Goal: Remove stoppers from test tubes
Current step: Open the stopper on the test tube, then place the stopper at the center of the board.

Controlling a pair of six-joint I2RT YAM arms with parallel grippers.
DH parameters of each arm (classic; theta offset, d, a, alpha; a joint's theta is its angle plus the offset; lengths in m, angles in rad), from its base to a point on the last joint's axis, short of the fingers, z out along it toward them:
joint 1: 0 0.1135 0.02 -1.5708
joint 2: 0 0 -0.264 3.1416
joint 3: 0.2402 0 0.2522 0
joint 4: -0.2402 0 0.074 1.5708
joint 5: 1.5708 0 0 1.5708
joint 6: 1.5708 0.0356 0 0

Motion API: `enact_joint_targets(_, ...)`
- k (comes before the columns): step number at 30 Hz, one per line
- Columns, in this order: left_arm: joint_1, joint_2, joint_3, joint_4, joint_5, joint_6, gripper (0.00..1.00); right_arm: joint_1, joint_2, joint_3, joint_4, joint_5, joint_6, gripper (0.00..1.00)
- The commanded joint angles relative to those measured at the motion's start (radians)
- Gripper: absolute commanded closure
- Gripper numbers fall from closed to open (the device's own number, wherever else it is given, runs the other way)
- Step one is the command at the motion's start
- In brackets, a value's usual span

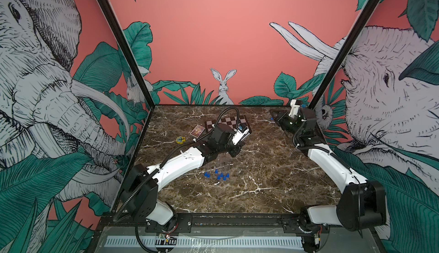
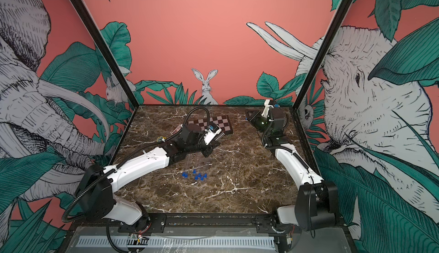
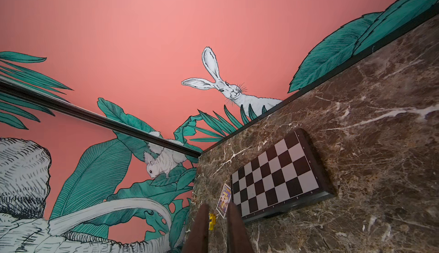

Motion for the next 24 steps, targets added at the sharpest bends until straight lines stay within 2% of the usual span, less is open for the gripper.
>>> enact_joint_targets(1,0.001,-0.051,-0.001,-0.024,-0.011,-0.013,1.00,0.000,-0.019,0.018,-0.099,0.020,-0.043,1.00)
enact_joint_targets(5,0.001,-0.052,0.017,-0.046,-0.018,-0.008,1.00,0.005,-0.027,0.024,-0.332,0.063,-0.181,1.00)
enact_joint_targets(10,0.001,-0.045,0.033,-0.056,-0.017,-0.013,1.00,0.051,-0.023,0.014,-0.593,0.193,-0.334,1.00)
enact_joint_targets(19,0.001,0.001,0.069,-0.056,0.000,-0.027,1.00,0.187,0.026,-0.050,-0.729,0.472,-0.464,1.00)
enact_joint_targets(24,-0.002,0.021,0.083,-0.059,0.005,-0.032,1.00,0.216,0.119,-0.042,-0.775,0.553,-0.479,1.00)
